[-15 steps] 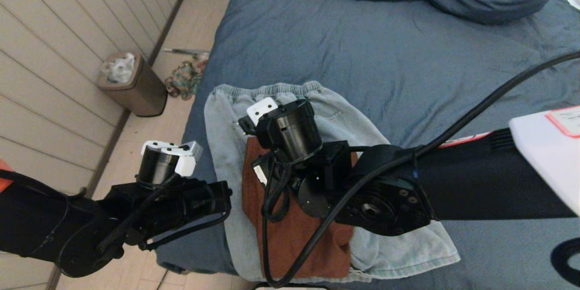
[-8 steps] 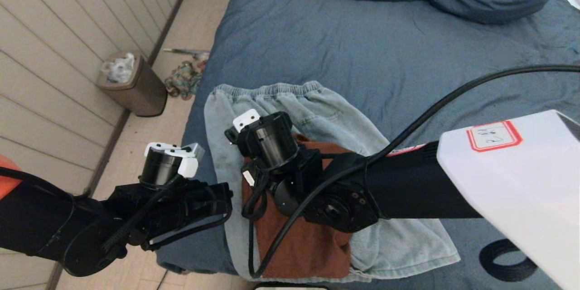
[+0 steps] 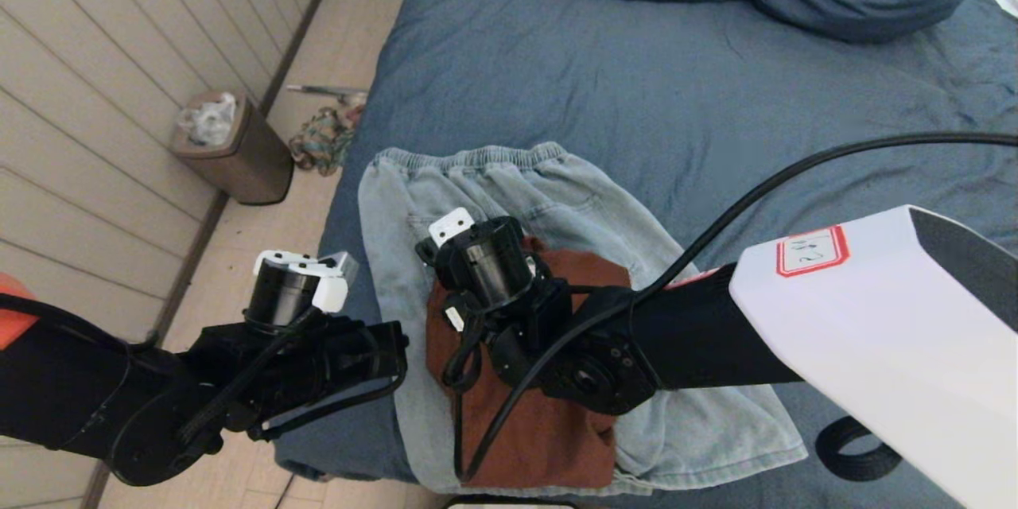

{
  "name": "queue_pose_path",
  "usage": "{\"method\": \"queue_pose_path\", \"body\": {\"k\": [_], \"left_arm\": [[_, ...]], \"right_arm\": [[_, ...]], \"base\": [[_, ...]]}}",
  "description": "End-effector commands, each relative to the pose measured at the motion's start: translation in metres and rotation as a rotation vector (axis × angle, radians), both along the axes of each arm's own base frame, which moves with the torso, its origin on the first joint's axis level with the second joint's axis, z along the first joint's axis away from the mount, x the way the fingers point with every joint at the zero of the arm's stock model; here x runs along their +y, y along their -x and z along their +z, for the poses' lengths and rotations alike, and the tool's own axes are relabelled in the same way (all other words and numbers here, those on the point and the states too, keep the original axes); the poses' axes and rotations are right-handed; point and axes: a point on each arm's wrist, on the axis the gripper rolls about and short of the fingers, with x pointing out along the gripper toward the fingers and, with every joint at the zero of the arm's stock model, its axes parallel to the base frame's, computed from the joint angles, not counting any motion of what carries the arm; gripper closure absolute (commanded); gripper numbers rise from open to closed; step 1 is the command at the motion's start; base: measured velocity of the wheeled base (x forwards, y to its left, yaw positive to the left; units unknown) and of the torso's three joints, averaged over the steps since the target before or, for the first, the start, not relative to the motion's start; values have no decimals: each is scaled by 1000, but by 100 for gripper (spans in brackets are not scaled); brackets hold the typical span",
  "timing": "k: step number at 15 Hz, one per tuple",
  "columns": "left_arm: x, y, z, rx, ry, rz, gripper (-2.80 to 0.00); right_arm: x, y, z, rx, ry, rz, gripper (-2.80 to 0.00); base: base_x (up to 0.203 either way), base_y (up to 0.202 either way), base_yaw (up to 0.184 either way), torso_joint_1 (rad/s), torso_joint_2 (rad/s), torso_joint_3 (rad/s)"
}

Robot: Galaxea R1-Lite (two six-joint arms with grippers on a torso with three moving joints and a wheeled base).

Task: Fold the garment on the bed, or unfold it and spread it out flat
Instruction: Unford the brown shorts

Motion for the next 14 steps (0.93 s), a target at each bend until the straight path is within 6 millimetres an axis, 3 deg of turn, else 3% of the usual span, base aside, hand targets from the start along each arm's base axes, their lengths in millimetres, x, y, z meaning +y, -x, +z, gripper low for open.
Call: {"method": "queue_pose_path", "body": {"k": [1,2,6,10,14], "left_arm": [[0,0,0,0,3,2,0],[-1,0,-1,2,2,1,0],[0,0,-1,2,2,1,0],[0,0,0,0,3,1,0],[-1,0,-3,9,-2,-1,0]], "right_arm": [[-9,-2,-6,1,7,-19,-280],[-10,-1,-7,4,9,-19,0],[-13,0,0,-5,-9,-24,0],[-22,8,26,-50,-61,-31,0],[-41,23,66,-111,-132,-43,0]], "base": [[0,0,0,0,0,0],[0,0,0,0,0,0],[0,0,0,0,0,0],[0,0,0,0,0,0],[0,0,0,0,0,0]]}}
